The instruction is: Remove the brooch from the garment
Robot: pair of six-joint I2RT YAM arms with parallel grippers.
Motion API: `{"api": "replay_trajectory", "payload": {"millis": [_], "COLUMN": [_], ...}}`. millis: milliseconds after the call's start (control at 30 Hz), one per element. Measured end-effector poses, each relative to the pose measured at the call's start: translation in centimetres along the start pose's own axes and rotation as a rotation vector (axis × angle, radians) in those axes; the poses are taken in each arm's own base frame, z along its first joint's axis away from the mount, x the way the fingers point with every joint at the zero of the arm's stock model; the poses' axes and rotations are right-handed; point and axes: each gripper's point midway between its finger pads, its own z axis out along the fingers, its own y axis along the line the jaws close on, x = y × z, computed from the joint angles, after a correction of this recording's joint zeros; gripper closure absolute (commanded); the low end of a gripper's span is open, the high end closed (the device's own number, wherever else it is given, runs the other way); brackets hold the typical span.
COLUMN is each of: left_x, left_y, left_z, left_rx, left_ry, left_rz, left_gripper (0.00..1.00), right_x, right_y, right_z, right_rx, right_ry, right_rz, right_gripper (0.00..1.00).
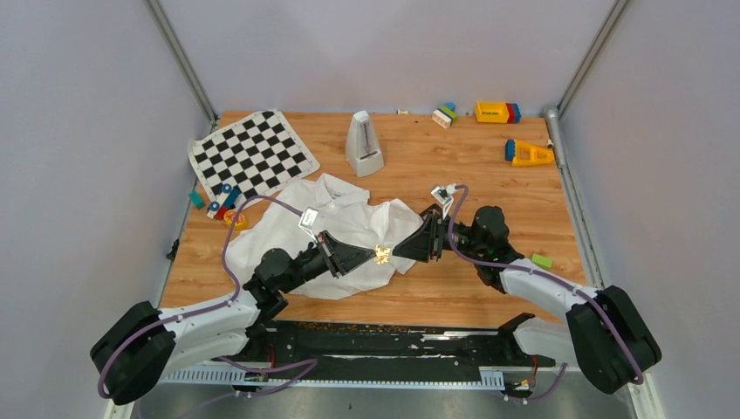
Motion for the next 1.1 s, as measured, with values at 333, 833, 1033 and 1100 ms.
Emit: {"api": "replay_trajectory", "payload": {"millis": [333,833,1033,1100], "left_x": [-0.8,-0.7,0.0,0.3], "left_y": [-1.4,-1.1,-0.6,-0.6], "left_z": [-0.4,-0.3,0.6,0.9], "left_rx": [0.037,0.017,-0.002,0.002], "left_ry": [-0.032,-0.015,0.031,0.052], "left_rz": [0.010,0.008,-0.002,-0.005], "left_gripper": [1.00,1.00,1.00,1.00], "right_x": [0.8,2.3,2.3,2.3], "right_y": [-1.9,0.3,1.2,1.4], "right_z": [-0.1,1.0,0.9,0.9], "right_rx": [0.091,0.007,-0.030,-0.037], "right_ry": [0.010,0.087,0.096,0.099], "right_rz": [0.012,-0.036,-0.051,-0.051], "right_gripper": [0.52,0.50,0.52,0.52]}}
